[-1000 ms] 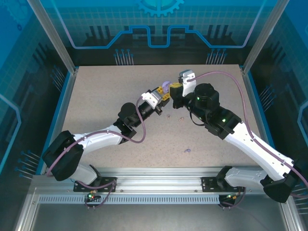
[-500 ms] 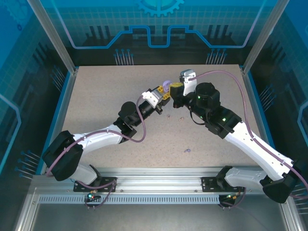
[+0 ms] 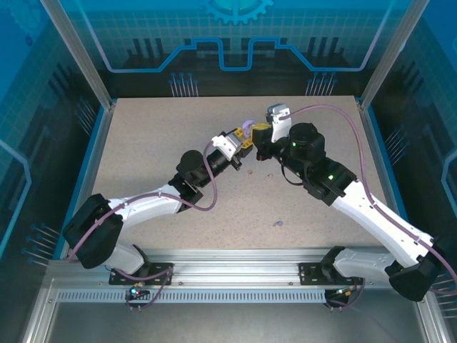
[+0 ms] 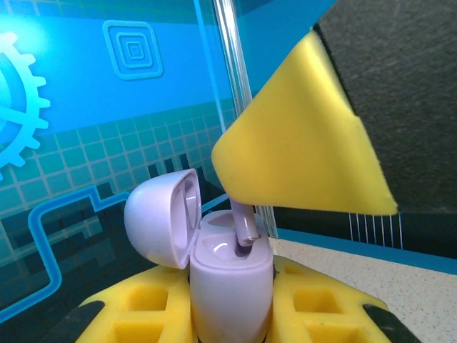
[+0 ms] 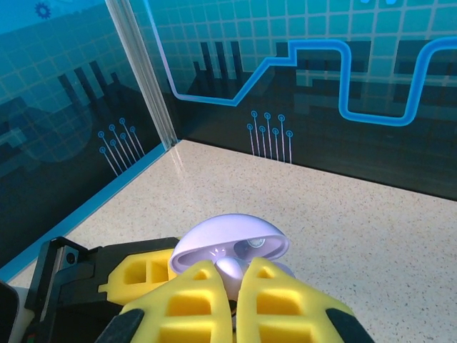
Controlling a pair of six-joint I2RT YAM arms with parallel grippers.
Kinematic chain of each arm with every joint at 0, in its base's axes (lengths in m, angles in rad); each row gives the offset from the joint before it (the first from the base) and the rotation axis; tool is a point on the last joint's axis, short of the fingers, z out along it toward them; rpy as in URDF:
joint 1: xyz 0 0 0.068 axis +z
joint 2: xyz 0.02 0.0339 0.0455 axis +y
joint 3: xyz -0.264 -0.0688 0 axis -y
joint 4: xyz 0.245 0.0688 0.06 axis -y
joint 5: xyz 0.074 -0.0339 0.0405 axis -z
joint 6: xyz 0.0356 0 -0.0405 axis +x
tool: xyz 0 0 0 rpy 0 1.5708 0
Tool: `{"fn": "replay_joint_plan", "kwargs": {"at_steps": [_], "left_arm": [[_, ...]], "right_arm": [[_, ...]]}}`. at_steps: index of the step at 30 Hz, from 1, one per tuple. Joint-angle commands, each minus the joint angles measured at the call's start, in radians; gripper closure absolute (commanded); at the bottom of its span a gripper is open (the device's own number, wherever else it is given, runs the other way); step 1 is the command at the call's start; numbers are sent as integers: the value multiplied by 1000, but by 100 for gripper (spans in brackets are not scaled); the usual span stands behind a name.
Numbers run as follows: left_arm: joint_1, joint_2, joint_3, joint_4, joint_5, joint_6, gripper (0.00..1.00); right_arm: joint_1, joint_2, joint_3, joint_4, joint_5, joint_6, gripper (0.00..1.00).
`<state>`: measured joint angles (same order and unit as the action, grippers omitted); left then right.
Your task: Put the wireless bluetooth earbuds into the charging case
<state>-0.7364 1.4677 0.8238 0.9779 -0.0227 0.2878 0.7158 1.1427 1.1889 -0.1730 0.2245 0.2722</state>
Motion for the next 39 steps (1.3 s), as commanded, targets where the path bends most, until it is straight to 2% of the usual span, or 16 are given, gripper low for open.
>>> {"fn": "replay_joint_plan", "kwargs": {"at_steps": [1,12,22,29,32,39], "left_arm": [[-8,-24,42,36,14,-1,100],[-9,-24,51,18,12,-12,100],[-8,-4,66,1,12,-29,100],[-8,2,68,-17,9,-39,100],[-8,2,66,-22,6,-42,100],[-8,4,63,-35,6,-47,100]], "right_arm": [[-14,-10,-25,-13,11,-25,94],[-14,-34,-51,-15,-61,-180,95],[3,-4,7,-122,-139,-279,94],[4,17,27,-148,-81,-253,89],[-11,21,37,-161,-61,-219,81],[-78,7,47,-155,-110,-104,73]]}}
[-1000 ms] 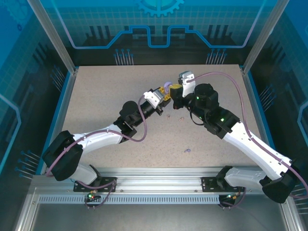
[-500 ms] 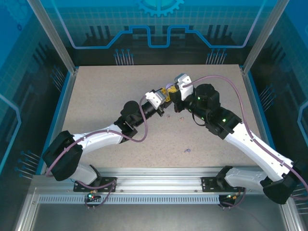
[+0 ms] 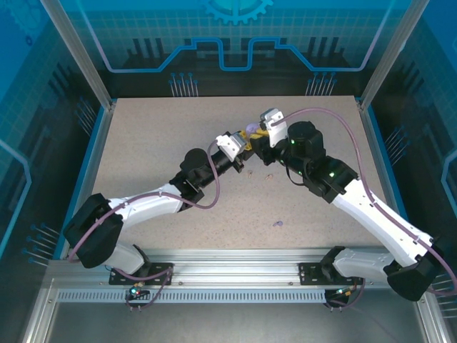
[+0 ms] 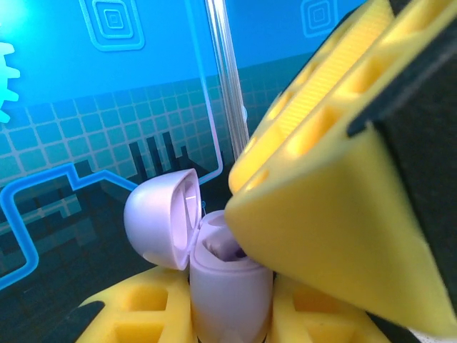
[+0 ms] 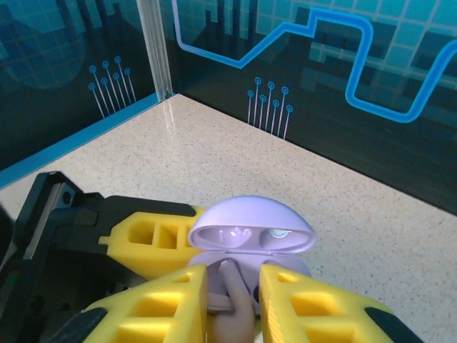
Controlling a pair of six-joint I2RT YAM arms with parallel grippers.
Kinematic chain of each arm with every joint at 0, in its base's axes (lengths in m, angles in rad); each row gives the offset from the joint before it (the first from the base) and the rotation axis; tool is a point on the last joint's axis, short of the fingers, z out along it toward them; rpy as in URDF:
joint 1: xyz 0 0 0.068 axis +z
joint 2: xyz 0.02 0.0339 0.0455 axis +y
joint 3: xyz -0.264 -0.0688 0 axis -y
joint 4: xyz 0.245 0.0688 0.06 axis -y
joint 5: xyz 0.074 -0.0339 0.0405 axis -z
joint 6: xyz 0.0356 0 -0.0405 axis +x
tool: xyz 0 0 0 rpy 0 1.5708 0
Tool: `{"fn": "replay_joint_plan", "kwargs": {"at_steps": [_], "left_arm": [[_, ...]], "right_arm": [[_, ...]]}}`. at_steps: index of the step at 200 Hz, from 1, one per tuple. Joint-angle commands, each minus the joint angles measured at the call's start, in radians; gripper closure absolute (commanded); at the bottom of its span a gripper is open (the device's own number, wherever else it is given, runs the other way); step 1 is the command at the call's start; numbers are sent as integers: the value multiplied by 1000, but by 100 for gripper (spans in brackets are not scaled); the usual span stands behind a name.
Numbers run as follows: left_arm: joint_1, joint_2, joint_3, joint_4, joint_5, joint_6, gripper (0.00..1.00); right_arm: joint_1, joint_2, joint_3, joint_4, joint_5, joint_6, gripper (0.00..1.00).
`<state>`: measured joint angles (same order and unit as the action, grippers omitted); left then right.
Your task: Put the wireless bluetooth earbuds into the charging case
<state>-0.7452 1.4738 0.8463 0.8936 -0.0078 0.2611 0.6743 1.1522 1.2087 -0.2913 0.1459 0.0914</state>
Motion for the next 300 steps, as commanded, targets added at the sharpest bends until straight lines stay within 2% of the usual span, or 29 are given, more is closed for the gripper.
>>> {"fn": "replay_joint_plan", "kwargs": {"at_steps": [1,29,37,77,99,107,151,188,196,231,300], "left_arm": [[0,-1,39,52,-9,-21,100],[1,3,37,51,-10,-23,100],[1,6,37,52,-12,-23,100],[0,16,38,53,-28,-28,100],[1,18,25,55,-63,-32,100],[1,15,14,60,-81,-32,100],[15,-4,-58,91,-138,-85,100],[15,-28,-106,94,-153,-97,100],[14,-33,-113,94,-157,-99,100],[20,-43,-128,95,-164,-111,100],[33,-18,-126,119,-152,-131,100]], "right_arm": [[-47,-6,30,-33,-47,94,72],[-73,-8,53,-37,-127,133,68],[-76,-9,61,-40,-146,139,63],[-99,-25,71,-38,-169,184,61],[-154,-52,40,-51,-152,289,61],[-181,-72,11,-52,-145,344,54],[-298,-65,-65,-163,-80,545,38],[-371,121,-7,-286,-39,615,22],[-384,172,19,-310,-34,612,22],[-465,466,198,-441,-69,643,24],[-487,846,503,-532,-37,597,36]]}}
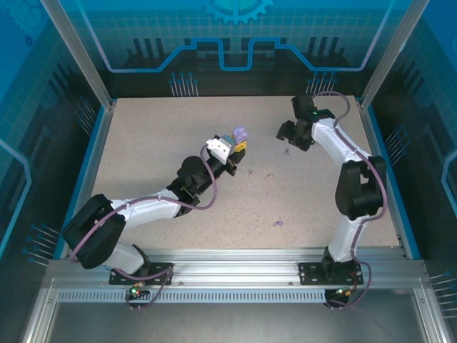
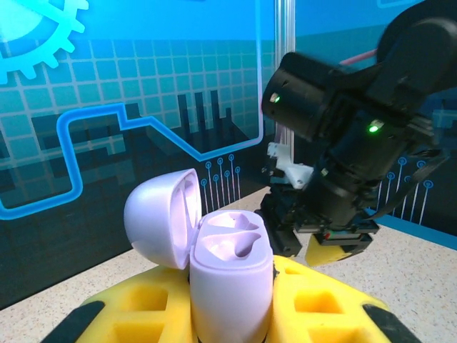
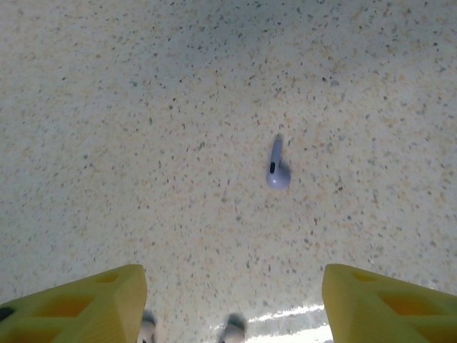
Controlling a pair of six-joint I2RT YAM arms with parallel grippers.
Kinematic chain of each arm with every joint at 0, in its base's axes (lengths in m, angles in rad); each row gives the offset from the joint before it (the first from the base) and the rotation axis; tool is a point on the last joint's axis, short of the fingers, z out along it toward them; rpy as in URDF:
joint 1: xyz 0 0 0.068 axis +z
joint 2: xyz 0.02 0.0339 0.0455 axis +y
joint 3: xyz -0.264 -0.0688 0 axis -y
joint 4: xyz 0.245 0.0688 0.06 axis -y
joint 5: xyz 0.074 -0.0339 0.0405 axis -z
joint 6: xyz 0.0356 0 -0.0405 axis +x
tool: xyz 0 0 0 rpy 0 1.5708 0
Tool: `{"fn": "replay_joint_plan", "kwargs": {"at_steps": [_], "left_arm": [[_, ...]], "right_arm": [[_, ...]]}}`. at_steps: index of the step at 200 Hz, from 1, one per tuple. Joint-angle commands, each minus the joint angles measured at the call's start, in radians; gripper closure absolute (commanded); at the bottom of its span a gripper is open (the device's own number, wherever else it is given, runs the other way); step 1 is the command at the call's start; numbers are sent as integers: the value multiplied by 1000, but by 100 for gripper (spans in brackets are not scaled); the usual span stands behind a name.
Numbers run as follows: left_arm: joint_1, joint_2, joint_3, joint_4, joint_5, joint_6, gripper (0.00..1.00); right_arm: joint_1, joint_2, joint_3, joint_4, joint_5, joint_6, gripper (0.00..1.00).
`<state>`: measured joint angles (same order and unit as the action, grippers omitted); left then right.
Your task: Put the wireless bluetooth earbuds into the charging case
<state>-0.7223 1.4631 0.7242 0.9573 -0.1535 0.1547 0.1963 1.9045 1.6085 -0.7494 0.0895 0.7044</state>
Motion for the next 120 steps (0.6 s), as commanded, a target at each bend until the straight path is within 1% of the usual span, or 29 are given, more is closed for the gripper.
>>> {"fn": "replay_joint_plan", "kwargs": {"at_steps": [1,39,61,75,120], "left_arm": [[11,-7,-4,55,-6,-25,100],[17,-2,-5,60,-5,-37,100],[17,0,-4,61,-1,-43,100],[18,4,-3,62,1,-47,100],[18,22,-1,72,2,-48,100]], "right_arm": [[-9,100,107,-76,20,-16,36],[-12,297,289,-150,48,-36,38],[-11,376,366,-192,66,-34,45],[-11,390,367,-192,81,-28,50],[-5,394,309,-173,121,-16,54]]}}
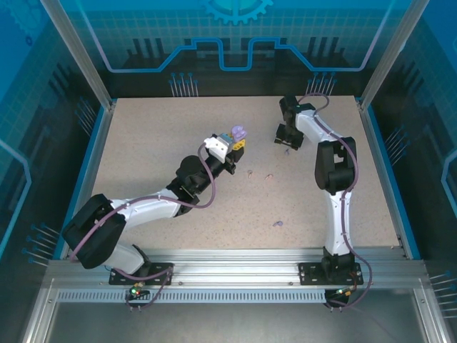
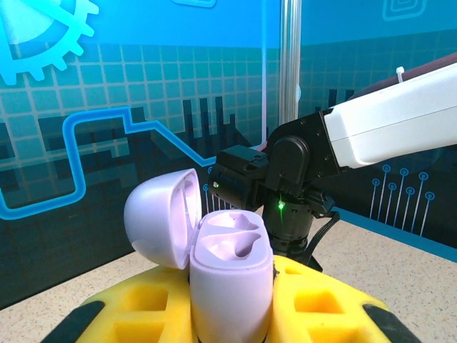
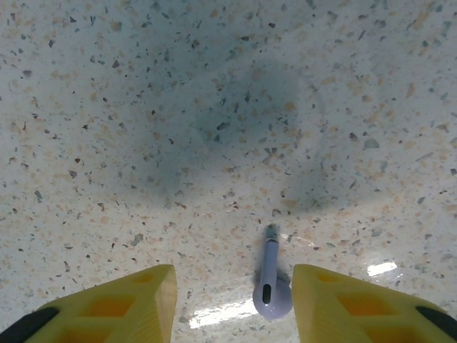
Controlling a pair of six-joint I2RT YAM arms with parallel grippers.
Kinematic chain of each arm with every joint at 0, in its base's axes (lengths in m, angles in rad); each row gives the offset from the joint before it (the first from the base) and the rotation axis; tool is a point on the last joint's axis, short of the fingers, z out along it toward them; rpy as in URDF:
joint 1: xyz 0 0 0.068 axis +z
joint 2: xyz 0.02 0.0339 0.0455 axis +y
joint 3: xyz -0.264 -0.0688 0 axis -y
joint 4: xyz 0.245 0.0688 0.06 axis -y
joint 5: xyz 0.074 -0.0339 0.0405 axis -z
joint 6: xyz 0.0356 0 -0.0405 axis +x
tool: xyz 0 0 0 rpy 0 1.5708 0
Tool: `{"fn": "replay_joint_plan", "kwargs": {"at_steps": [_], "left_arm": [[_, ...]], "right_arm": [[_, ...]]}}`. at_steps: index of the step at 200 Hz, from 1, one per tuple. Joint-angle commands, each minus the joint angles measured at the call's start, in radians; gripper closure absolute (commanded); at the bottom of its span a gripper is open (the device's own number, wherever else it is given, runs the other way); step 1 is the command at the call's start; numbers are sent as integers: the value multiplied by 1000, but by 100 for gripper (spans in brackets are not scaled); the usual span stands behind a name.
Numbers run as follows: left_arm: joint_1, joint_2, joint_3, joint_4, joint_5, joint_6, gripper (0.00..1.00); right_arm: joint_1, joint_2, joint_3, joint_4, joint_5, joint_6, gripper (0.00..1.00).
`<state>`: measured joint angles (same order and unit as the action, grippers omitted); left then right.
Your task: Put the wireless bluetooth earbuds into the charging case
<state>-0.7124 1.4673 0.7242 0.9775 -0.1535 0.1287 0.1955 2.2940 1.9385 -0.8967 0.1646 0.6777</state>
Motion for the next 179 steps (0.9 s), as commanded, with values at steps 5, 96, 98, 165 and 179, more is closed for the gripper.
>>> {"fn": "replay_joint_plan", "kwargs": {"at_steps": [5,96,98,165,179], "left_arm": [[8,20,1,52,2,-24,100],[8,48,20,53,3,-29,100],[8,47,20,54,3,-29,100],[8,31,21,35,2,-28,100],[8,26,20,29,-1,-28,100]], "right_arm": [[-5,4,-29,-20,49,9,54],[-4,-9,-124,44,8,5,68],[-4,-8,-126,46,6,5,69],[-7,-38,-152,67,-9,-18,84],[-7,-73,-184,84,-15,-14,84]]}}
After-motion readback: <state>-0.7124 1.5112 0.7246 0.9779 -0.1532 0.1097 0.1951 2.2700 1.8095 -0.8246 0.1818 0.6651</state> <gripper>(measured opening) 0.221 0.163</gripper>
